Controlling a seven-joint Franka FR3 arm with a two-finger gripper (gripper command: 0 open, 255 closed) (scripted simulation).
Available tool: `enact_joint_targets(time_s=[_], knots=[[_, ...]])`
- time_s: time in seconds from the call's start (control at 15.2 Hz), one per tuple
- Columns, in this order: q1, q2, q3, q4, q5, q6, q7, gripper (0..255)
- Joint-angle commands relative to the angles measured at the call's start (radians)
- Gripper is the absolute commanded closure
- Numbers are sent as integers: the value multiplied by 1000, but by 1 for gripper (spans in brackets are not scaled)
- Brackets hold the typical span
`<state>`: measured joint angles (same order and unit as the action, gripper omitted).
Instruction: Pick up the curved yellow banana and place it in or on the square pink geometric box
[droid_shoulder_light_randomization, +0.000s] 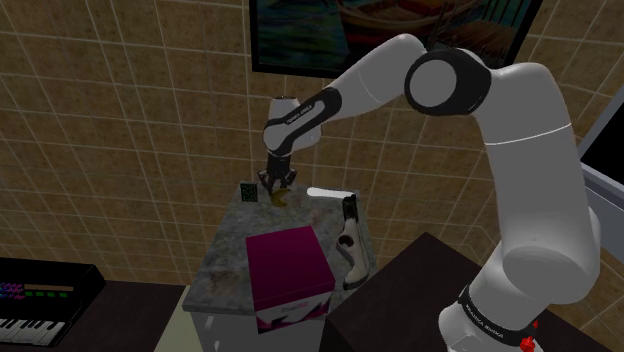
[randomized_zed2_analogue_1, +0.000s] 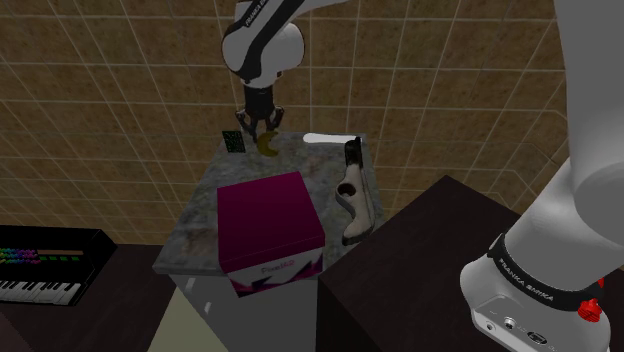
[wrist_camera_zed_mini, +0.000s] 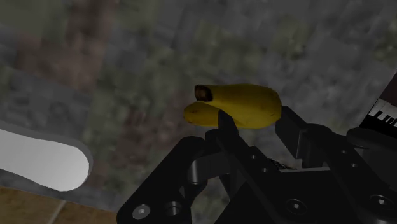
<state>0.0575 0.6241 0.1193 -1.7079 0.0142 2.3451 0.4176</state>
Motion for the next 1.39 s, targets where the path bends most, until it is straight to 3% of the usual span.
enact_joint_targets(time_s=[0.0,1.32], knots=[[0,-16,1,2,1,-19,1,255],[-7,-159,9,62,12,-221,8,255]])
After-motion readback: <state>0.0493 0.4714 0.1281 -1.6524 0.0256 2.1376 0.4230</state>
